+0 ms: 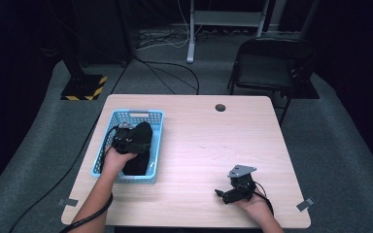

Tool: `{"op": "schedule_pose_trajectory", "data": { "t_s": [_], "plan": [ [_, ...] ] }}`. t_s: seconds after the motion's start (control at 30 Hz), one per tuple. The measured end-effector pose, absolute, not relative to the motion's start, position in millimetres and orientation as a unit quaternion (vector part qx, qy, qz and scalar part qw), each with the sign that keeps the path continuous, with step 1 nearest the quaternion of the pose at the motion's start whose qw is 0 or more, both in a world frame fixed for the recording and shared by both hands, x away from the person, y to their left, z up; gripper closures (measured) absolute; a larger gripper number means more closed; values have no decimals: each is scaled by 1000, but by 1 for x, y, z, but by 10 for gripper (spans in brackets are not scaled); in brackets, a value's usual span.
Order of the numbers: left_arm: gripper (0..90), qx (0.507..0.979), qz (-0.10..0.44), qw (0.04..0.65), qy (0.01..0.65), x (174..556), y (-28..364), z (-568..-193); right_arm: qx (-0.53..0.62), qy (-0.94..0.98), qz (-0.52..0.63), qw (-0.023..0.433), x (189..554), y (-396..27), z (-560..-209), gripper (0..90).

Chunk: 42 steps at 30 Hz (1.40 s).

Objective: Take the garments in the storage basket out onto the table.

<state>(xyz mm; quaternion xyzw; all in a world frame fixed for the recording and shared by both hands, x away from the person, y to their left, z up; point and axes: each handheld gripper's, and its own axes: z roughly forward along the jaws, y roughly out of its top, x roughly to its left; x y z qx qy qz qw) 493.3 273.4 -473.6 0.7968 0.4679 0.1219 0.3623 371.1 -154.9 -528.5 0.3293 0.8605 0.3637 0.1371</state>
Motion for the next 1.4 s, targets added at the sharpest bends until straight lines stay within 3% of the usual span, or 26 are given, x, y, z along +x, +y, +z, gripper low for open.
{"op": "schedule_pose_trajectory", "data": {
  "t_s": [0.63,1.13,1.4],
  "plan": [
    [102,801,105,334,485,500,274,-482,329,860,364,137,371,-155,-529,21],
    [259,806,122,308,491,502,276,-482,330,860,364,138,371,-155,-529,21],
    [443,805,125,325,480,498,276,-477,330,860,364,137,371,-155,-529,21]
  ]
}}
